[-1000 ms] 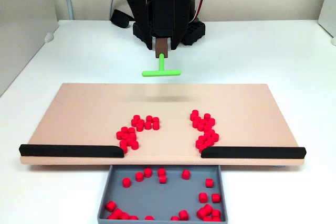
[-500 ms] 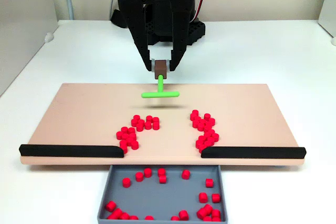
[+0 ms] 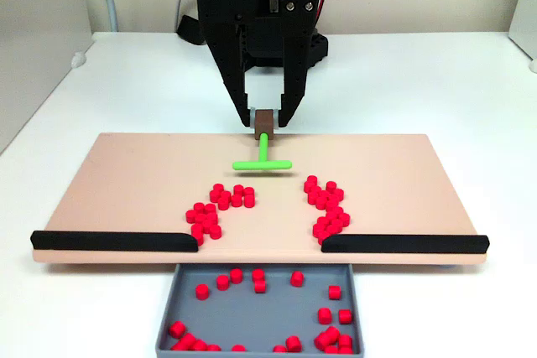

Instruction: Push granules from bottom to the grey container

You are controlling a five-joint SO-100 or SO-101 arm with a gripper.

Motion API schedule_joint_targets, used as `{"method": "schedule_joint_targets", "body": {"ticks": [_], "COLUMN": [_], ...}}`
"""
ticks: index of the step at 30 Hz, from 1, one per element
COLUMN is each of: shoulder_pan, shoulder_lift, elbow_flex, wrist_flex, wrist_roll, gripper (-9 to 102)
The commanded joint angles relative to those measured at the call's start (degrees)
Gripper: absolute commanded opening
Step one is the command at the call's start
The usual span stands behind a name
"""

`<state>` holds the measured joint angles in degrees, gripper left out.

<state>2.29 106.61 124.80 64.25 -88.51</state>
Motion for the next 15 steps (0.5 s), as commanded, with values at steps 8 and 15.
{"method": "schedule_joint_targets", "body": {"ticks": [8, 15], "shoulder_pan": [-0.53, -0.09], "shoulder_lift": [-0.18, -0.7], "elbow_flex": [0.7, 0.7], "wrist_flex": [-0.35, -0.35], "wrist_roll": [0.09, -0.35], "gripper": [0, 0]}}
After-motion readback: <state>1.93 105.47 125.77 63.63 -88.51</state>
